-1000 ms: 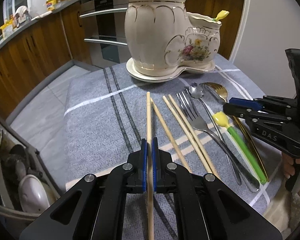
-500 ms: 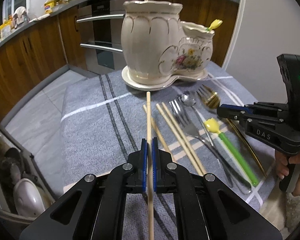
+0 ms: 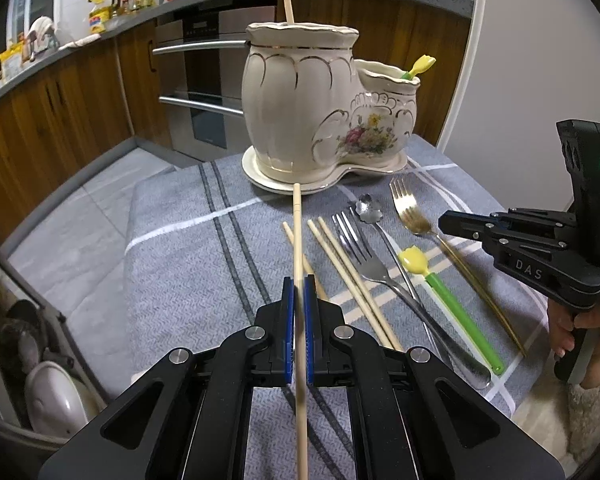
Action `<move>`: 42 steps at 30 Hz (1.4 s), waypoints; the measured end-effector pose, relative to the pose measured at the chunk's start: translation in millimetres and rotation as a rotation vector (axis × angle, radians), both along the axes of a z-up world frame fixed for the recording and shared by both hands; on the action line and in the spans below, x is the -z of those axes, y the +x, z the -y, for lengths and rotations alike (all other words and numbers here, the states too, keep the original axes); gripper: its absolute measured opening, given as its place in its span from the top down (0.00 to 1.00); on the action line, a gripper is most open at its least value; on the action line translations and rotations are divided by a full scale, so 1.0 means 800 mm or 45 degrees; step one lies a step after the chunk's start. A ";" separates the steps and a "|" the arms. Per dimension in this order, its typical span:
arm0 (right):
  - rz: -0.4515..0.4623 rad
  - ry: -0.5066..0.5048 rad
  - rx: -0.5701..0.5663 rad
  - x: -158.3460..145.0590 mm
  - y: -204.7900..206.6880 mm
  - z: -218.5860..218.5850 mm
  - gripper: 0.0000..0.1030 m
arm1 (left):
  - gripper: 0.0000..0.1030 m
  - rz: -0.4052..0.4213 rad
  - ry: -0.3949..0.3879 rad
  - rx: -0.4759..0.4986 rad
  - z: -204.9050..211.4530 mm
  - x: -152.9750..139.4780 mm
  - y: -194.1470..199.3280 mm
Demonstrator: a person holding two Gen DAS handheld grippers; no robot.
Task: Organize utensils
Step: 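Lift the chopstick toward the tall cup while the right tool lifts the gold fork toward the small cup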
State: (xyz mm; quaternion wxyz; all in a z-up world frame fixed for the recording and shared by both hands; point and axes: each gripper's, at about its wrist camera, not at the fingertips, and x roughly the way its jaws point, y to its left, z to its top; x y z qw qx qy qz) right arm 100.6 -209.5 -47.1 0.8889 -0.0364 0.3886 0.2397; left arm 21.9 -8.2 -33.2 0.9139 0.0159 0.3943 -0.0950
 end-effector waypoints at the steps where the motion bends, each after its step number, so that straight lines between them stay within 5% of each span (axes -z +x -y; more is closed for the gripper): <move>1: -0.011 -0.003 0.003 0.003 0.001 0.000 1.00 | 0.95 -0.001 0.003 0.000 0.000 0.001 0.000; 6: -0.024 -0.044 0.007 0.007 0.000 -0.003 0.99 | 0.95 -0.006 0.004 0.005 0.001 0.001 0.001; 8: -0.019 -0.078 0.006 0.008 -0.003 -0.004 0.88 | 0.95 -0.006 0.005 0.003 0.000 0.001 0.002; 12: -0.049 -0.129 -0.007 0.016 -0.004 -0.009 0.84 | 0.95 -0.007 0.000 0.003 0.001 0.001 0.002; 22: -0.074 -0.055 0.010 0.019 0.000 -0.003 0.95 | 0.95 0.012 -0.038 0.027 -0.002 -0.002 0.000; 42: 0.438 0.180 0.038 -0.091 -0.052 0.007 0.95 | 0.95 0.394 -0.155 0.114 -0.008 -0.093 -0.019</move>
